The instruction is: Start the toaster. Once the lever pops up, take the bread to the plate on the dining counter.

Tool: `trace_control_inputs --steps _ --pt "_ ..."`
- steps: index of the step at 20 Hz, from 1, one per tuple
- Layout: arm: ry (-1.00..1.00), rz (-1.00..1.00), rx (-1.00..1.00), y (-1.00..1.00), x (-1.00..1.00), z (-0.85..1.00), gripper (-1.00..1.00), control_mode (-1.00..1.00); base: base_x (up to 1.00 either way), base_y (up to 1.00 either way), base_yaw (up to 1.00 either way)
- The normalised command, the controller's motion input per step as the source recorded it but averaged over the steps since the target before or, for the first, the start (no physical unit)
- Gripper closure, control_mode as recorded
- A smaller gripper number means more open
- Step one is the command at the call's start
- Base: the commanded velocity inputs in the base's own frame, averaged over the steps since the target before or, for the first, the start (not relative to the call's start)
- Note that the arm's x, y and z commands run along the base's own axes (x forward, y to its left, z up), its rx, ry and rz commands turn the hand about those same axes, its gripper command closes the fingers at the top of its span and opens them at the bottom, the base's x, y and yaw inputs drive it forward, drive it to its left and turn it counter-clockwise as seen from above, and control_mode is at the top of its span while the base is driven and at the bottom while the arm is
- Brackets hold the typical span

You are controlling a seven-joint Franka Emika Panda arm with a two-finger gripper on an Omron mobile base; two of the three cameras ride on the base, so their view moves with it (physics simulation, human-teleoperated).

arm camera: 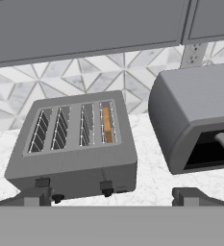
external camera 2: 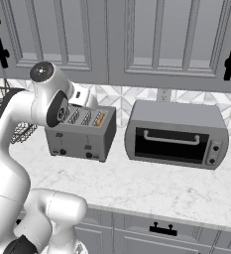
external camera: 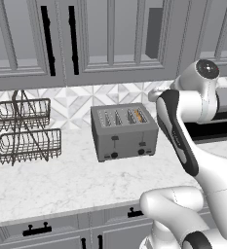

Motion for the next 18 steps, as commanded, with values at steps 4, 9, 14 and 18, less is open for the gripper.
trace_control_inputs --steps 4,9,14,18 --pt "0.0 0.0 0.0 0.0 0.0 0.0 -1.0 -1.0 0.0 0.0 0.0" --pt "0.0 0.0 0.0 0.0 0.0 0.0 -1.0 -1.0 0.0 0.0 0.0" --pt "0.0 0.0 0.0 0.0 0.0 0.0 -1.0 -1.0 0.0 0.0 0.0" --pt "0.0 0.0 0.0 0.0 0.0 0.0 -1.0 -1.0 0.0 0.0 0.0"
